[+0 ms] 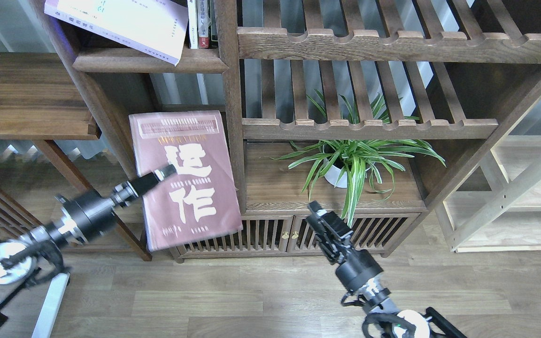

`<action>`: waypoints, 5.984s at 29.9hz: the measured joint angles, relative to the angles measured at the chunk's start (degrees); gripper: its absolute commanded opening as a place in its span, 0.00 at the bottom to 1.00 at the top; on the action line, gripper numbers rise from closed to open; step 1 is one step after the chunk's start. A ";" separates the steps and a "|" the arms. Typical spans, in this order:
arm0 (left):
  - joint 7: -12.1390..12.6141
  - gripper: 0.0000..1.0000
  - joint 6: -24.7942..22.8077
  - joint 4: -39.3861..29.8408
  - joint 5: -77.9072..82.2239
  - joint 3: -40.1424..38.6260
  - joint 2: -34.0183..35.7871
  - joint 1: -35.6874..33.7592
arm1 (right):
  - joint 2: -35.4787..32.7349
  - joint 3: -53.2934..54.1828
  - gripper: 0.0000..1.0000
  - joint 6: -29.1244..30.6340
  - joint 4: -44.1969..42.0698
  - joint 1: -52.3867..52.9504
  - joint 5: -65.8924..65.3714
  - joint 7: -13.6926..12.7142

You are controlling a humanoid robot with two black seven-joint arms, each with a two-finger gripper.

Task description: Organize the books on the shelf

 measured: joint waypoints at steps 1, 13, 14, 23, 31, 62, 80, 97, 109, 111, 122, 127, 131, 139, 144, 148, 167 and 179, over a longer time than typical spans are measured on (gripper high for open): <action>0.36 0.00 0.00 -1.14 1.74 -2.19 0.16 -0.05 | -0.24 0.49 0.59 0.00 -0.29 0.04 -0.04 -0.01; 10.16 0.00 0.00 -12.18 10.84 -20.19 -5.59 -1.18 | -2.84 0.68 0.59 -0.02 -0.39 0.20 -0.43 -0.17; 10.19 0.00 0.00 -12.60 12.27 -23.10 -7.92 -1.20 | -2.84 0.52 0.59 -0.02 -0.35 0.20 -0.45 -0.20; 10.24 0.00 0.00 -15.70 18.27 -40.42 -27.78 -1.43 | -2.53 0.03 0.59 -0.02 -0.19 0.77 -1.00 -0.24; 10.24 0.00 0.00 -15.97 20.55 -44.50 -28.06 -2.51 | -2.80 0.01 0.59 -0.02 0.43 1.30 -1.11 -0.32; 10.23 0.00 0.00 -9.90 58.11 -41.16 -28.05 -21.83 | -0.84 -0.01 0.59 -0.02 1.63 3.06 -0.89 -0.24; 10.22 0.00 -0.01 -12.12 53.03 -37.96 -22.07 -22.43 | -1.45 -0.07 0.59 -0.02 2.41 2.59 -0.89 -0.24; 10.23 0.00 0.00 -8.96 51.25 -41.80 -20.07 -22.49 | -1.74 -1.65 0.57 -0.02 3.02 2.28 -0.98 -0.33; 10.23 0.00 0.00 0.86 51.43 -40.20 -20.05 -27.62 | -1.91 -1.65 0.57 -0.02 3.71 2.02 -0.98 -0.33; 10.23 0.00 0.00 2.02 51.53 -39.74 -20.06 -28.66 | -1.90 -1.65 0.57 -0.02 3.72 2.01 -0.98 -0.33; 10.23 0.00 0.00 7.06 51.77 -38.24 -20.37 -31.55 | -1.82 -1.62 0.57 -0.02 3.95 1.49 -0.99 -0.27; 10.23 0.00 0.00 7.93 51.78 -38.29 -20.35 -31.69 | -1.81 -1.65 0.57 -0.02 3.98 1.06 -0.98 -0.27; 10.23 0.01 0.00 8.55 51.78 -38.30 -20.57 -32.14 | -1.81 -1.65 0.57 -0.02 3.98 1.04 -0.98 -0.32; 10.23 0.01 0.00 9.97 51.71 -38.48 -20.92 -32.96 | -2.03 -1.65 0.56 -0.02 4.28 0.98 -0.98 -0.33; 10.23 0.06 0.00 9.98 51.25 -38.66 -20.92 -32.99 | -2.77 -1.59 0.56 -0.02 4.62 1.03 -0.98 -0.33; 10.23 0.07 0.00 9.92 50.27 -39.24 -20.69 -33.00 | -2.90 -1.57 0.56 -0.02 4.67 1.18 -0.98 -0.33; 10.23 0.01 0.00 8.62 44.44 -38.83 -17.33 -32.17 | -2.16 -1.65 0.55 -0.02 4.59 2.20 -1.02 -0.33; 10.23 0.10 0.00 7.95 42.64 -37.69 -14.07 -31.18 | -2.16 -1.65 0.55 -0.02 4.66 2.36 -0.98 -0.33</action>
